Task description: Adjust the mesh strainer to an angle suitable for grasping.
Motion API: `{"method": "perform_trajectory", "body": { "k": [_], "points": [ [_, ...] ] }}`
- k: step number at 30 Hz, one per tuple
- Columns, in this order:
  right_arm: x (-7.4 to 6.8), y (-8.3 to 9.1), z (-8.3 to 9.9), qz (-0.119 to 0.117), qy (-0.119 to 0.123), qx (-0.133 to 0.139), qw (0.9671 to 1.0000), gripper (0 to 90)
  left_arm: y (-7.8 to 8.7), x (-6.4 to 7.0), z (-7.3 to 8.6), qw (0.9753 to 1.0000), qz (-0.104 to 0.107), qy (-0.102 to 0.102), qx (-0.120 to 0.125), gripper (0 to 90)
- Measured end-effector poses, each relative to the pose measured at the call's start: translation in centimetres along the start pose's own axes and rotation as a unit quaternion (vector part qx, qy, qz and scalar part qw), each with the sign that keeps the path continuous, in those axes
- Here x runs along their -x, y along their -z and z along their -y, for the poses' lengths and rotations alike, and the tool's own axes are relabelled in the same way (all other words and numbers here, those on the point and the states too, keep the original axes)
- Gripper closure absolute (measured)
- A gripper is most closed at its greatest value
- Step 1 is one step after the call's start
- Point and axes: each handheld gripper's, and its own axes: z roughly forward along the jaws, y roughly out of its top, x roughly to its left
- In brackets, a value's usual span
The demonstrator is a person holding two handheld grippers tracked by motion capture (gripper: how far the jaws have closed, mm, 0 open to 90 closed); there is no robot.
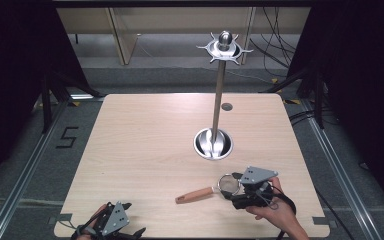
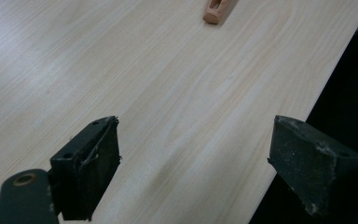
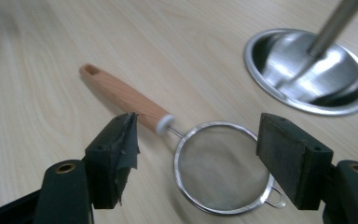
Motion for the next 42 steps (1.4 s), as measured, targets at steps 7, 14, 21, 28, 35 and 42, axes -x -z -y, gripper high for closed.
{"method": "perform_trajectory", "body": {
  "k": [7,14,21,28,35,42],
  "points": [
    [-0.7,-2.5,-1.9,-0.030,0.037,-0.010,0.9988,29.9,0.2,-0.1,0.0,0.9999,0.003,-0.006,-0.012,15.5],
    [-2.1,-5.2,-2.9,-0.076,0.074,-0.054,0.9929,28.6,0.1,-0.1,0.0,0.9999,-0.001,-0.008,-0.012,15.5],
    [-1.9,-7.1,-3.4,-0.101,0.079,-0.081,0.9885,25.4,0.2,-0.1,0.0,0.9999,0.002,-0.003,-0.010,15.5],
    [-1.9,-7.8,-3.3,-0.108,0.078,-0.100,0.9860,23.7,0.1,0.0,0.0,1.0000,0.002,0.007,0.002,15.5],
    [-1.9,-8.2,-3.3,-0.112,0.077,-0.119,0.9835,25.0,0.2,-0.1,0.0,1.0000,0.000,-0.001,-0.009,15.5],
    [-1.7,-8.8,-3.2,-0.106,0.078,-0.131,0.9826,28.4,0.3,-0.2,-0.1,0.9999,-0.002,-0.008,-0.010,15.5]
  ]
}}
